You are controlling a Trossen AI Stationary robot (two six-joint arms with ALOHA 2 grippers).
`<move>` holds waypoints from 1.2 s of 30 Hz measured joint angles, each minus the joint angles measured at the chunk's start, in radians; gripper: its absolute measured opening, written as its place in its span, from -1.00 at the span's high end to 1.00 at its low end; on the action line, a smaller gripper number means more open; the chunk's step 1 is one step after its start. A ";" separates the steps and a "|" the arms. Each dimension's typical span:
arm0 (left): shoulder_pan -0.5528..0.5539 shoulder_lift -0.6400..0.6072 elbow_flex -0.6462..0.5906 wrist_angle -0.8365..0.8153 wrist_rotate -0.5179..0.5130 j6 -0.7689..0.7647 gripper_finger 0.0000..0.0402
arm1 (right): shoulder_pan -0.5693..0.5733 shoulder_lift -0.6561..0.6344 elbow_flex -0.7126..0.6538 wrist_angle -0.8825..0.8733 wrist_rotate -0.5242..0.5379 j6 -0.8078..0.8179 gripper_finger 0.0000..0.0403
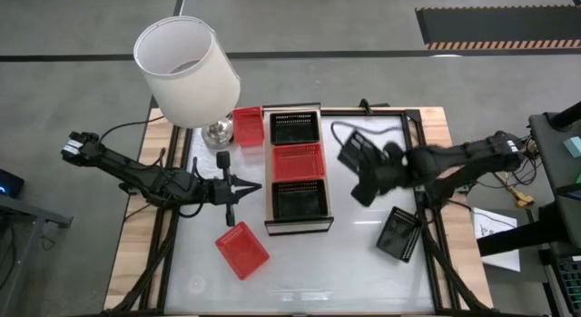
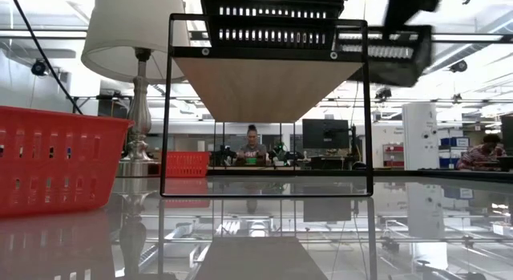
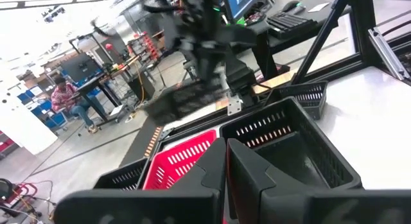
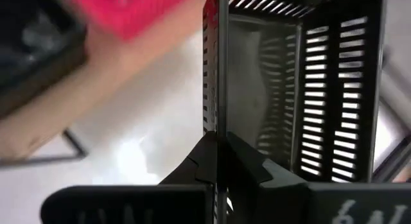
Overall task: Stack baskets on shelf by color
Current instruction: Stack the black bin on the top black bin on the shelf
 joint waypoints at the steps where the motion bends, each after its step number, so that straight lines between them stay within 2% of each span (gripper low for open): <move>1: 0.000 0.000 0.000 0.000 0.000 0.001 1.00 | -0.026 0.005 0.030 0.002 0.004 -0.076 0.94; 8: 0.000 -0.001 0.000 0.000 0.000 0.005 1.00 | -0.150 0.124 0.254 0.005 0.004 -0.557 0.94; 18: 0.000 -0.003 -0.001 -0.001 -0.002 0.019 1.00 | -0.247 0.420 0.611 0.001 -0.040 -0.996 0.94; 23: 0.000 -0.005 -0.001 -0.001 -0.003 0.019 1.00 | -0.312 0.548 0.771 -0.013 -0.161 -1.107 0.94; 28: 0.000 -0.005 -0.001 -0.002 -0.003 0.019 1.00 | -0.379 0.640 0.892 -0.070 -0.236 -1.129 0.94; 31: 0.000 -0.005 -0.002 -0.002 -0.004 0.019 1.00 | -0.410 0.674 0.920 -0.081 -0.276 -1.138 0.94; 36: 0.000 -0.005 -0.003 -0.002 -0.004 0.019 1.00 | -0.440 0.708 0.923 -0.081 -0.279 -1.144 0.94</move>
